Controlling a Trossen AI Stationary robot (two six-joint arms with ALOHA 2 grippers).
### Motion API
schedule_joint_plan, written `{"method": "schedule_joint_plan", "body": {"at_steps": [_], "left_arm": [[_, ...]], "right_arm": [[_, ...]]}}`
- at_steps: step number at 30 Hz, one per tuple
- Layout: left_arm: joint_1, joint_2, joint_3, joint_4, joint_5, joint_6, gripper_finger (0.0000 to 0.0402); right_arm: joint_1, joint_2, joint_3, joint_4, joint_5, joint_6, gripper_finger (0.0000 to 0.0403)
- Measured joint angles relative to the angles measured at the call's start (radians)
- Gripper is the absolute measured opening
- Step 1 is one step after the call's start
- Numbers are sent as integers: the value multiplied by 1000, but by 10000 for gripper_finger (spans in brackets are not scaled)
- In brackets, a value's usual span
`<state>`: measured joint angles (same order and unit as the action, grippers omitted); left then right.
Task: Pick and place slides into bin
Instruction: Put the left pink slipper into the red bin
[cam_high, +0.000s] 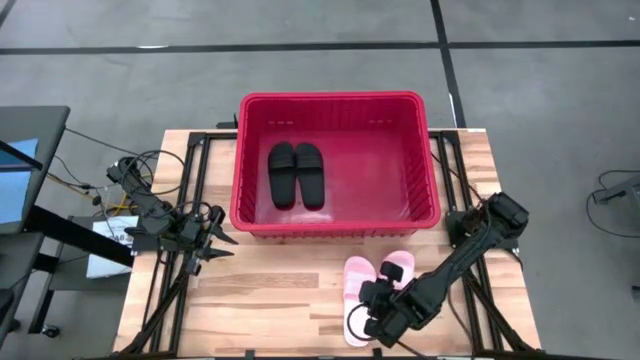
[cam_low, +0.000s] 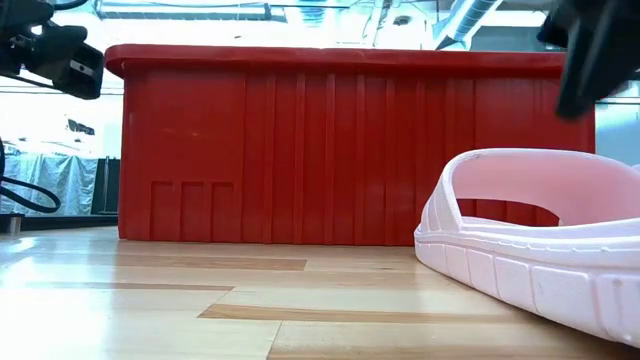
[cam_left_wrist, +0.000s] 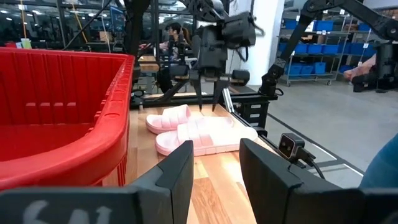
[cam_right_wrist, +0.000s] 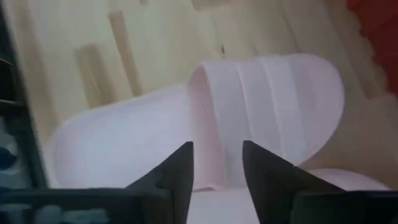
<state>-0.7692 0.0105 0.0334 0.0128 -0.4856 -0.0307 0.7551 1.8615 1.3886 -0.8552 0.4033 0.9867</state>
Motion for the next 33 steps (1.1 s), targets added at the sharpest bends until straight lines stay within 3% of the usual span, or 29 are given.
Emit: {"method": "schedule_joint_plan", "body": {"at_steps": [7,26,30,33], "left_arm": [[0,0,0,0,0,-7,121],[0,0,-1,0,2,-7,121],[0,0,-1,0,2,-17,121],[0,0,-1,0,3,-7,121]], "right_arm": [[-8,61,5,-14,-22,7,152],[-38,77,-17,-60,-9,0,132],[-50,82,-34,-45,-7,-1,120],[-58,102,-34,-37,-10,-2,87]]}}
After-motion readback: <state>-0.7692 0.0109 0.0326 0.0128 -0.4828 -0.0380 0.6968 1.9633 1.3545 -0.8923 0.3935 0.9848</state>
